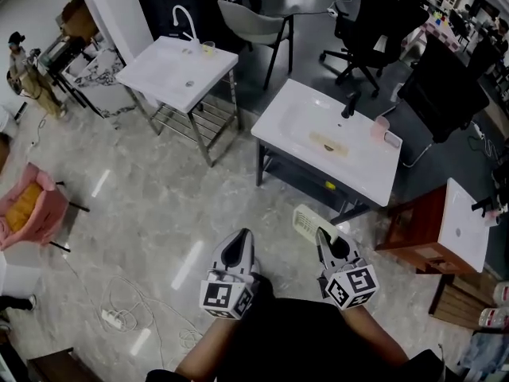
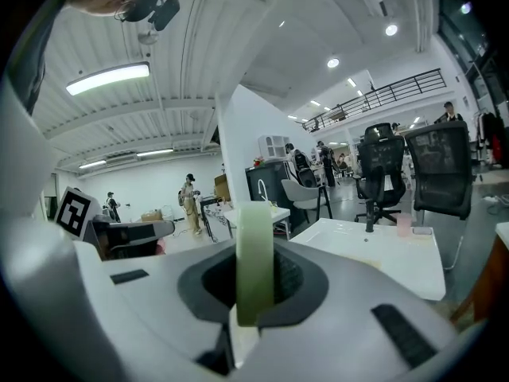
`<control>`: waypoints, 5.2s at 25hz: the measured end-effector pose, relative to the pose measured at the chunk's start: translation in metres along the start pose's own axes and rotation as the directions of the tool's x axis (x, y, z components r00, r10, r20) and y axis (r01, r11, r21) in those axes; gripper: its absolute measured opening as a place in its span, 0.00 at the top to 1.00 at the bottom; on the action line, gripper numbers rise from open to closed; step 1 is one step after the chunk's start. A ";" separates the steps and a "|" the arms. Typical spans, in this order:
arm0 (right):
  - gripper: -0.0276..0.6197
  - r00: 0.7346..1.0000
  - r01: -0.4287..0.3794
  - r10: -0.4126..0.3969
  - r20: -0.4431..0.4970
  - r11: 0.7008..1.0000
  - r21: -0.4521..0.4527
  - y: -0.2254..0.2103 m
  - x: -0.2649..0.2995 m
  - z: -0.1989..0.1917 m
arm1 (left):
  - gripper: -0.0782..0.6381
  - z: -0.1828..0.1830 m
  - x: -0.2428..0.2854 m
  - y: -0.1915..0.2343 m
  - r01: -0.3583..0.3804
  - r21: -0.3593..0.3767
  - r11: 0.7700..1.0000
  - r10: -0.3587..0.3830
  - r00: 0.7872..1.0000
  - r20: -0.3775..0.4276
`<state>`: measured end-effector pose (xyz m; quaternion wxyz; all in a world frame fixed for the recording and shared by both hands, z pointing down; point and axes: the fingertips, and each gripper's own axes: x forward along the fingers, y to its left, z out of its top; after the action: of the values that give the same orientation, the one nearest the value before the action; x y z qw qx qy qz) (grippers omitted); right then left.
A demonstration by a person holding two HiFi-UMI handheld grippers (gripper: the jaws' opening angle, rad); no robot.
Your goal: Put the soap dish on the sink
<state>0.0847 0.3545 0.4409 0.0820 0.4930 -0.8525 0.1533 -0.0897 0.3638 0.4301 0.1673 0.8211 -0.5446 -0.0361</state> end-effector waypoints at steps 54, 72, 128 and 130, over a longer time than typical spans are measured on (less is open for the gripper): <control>0.93 0.985 0.064 -0.032 -0.168 0.980 0.187 -0.122 0.274 -0.002 | 0.86 0.031 0.251 0.162 -0.045 0.007 0.999 0.045 0.989 -0.142; 0.93 0.977 0.148 -0.090 -0.191 0.937 0.316 -0.292 0.373 0.020 | 0.86 0.038 0.461 0.139 0.061 0.049 0.997 -0.047 0.967 -0.251; 0.92 0.920 0.385 -0.208 -0.332 0.640 0.665 -0.440 0.621 0.006 | 0.86 0.034 0.651 0.211 0.413 -0.108 0.904 -0.424 0.839 -0.340; 0.92 0.911 0.406 -0.226 -0.345 0.641 0.652 -0.448 0.629 0.002 | 0.86 0.035 0.656 0.219 0.413 -0.110 0.904 -0.424 0.837 -0.346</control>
<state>0.1576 -0.3676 0.7027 0.0096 0.6065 -0.6104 0.5094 -0.0261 -0.3154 0.5466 0.2654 0.9097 -0.3112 0.0715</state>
